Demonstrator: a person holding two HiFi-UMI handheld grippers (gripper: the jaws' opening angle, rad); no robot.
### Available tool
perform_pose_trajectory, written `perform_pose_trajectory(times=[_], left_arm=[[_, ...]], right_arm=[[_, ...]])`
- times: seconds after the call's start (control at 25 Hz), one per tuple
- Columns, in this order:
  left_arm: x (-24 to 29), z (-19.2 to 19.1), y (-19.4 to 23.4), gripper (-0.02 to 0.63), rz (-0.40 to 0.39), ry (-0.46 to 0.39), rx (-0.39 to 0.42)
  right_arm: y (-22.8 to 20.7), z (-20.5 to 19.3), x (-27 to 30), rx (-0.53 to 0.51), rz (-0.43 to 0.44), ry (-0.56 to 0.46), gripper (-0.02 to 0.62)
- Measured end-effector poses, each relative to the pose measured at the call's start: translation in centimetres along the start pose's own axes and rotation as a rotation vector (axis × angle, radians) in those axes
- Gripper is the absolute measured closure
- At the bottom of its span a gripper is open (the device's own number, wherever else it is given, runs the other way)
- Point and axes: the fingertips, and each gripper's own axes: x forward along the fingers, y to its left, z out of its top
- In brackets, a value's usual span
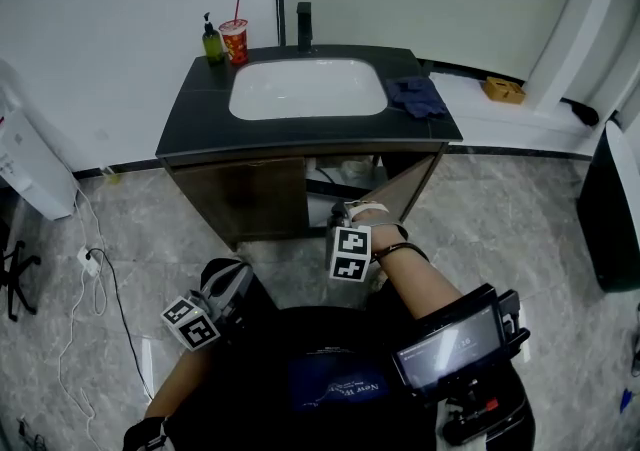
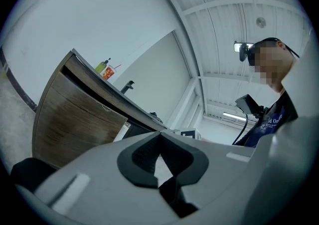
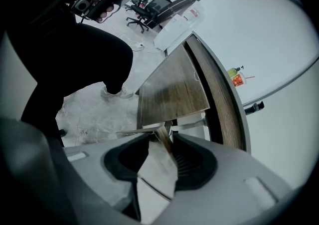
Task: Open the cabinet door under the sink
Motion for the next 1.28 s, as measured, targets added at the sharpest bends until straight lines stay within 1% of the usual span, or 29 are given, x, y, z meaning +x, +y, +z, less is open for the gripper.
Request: perform_pose_trajectory(times=[0.44,0.8,1.08,1.28], left_arm=[[-2.7,-2.3,-3.7,0.600,-0.010,-0.011,-0.013],[-3.6,-4.1,-6.9,0.600,-0.033,-0.013,-0.022],[-5.0,-6.0,-9.4,0.600,-0.041,-0.014,-0.036],[-6.1,-7.3,-11.2,0.600,-0.048,-0.013,-0.044]], right_arm=[[3.9,-2.3,-3.6,-0.056,0.022,0.049,0.445],[6.6,-4.9,-6.6,-0.112,0.031,0.100,0.437],[8.6,-7.7,-9.0,-0.153,0.008,0.163,0.433],[9.6,-9.7,-10.4,-0.121,-0.031,0.201,0.433]])
